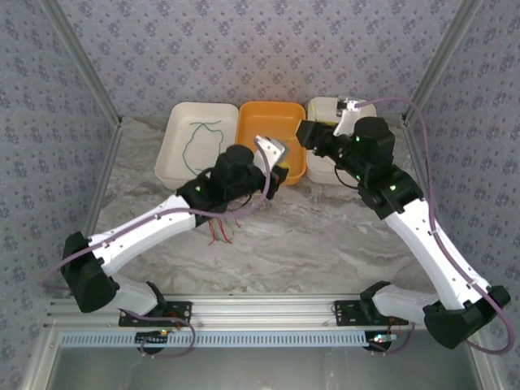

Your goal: Untangle the cables

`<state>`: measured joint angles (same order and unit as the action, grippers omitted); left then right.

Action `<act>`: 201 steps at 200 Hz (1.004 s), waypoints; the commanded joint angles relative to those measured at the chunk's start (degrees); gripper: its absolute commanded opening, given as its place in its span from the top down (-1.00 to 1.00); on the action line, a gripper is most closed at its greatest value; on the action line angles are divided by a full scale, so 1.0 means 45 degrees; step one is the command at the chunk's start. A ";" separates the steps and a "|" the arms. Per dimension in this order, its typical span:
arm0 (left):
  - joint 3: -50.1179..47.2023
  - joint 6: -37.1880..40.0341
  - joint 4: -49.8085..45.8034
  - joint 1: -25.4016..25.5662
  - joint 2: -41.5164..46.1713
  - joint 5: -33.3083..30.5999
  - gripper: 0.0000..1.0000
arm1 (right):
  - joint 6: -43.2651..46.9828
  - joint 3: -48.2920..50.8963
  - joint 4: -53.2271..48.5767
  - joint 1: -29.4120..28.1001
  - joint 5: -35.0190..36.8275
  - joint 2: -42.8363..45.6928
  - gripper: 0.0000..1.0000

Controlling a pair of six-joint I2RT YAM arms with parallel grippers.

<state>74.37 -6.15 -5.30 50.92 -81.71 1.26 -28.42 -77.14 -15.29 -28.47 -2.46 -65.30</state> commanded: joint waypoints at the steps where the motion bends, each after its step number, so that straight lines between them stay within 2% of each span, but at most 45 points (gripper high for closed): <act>1: 0.0894 -0.1283 -0.0487 -0.1217 -0.0638 0.1794 1.00 | 0.0358 -0.0454 -0.0797 0.0142 0.0730 0.1029 -0.22; 11: 0.1169 -0.1654 -0.0391 -0.1766 -0.1083 0.2482 1.00 | 0.0432 -0.0381 -0.1191 0.0124 0.1030 0.1417 -0.25; 20: 0.1502 -0.1921 -0.0351 -0.2179 -0.1577 0.2921 1.00 | 0.0467 -0.0149 -0.1496 0.0135 0.1262 0.1845 -0.37; 58: 0.3867 -0.2588 -0.0190 -0.3386 -0.4350 0.4073 1.00 | 0.0064 0.1822 -0.1574 0.0032 0.1488 0.3795 -0.36; 84: 0.6131 -0.3271 -0.0588 -0.4041 -0.6835 0.4343 1.00 | -0.0204 0.2964 -0.2013 -0.0161 0.1492 0.4690 -0.33; 144: 1.1830 -0.4987 -0.3273 -0.4675 -1.2158 0.4232 1.00 | -0.0343 0.4249 -0.2447 -0.0274 0.1523 0.5943 -0.32; 188: 1.5054 -0.6715 -0.5594 -0.4851 -1.4569 0.4252 1.00 | -0.0314 0.4428 -0.2689 -0.0273 0.1626 0.6051 -0.32; 201: 1.5117 -0.7230 -0.5667 -0.4856 -1.4634 0.4342 0.86 | -0.0303 0.4515 -0.2624 -0.0275 0.1732 0.6053 -0.33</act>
<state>138.02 -32.56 -24.95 29.23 -147.11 19.11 -29.19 -57.87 -26.13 -29.30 3.81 -38.61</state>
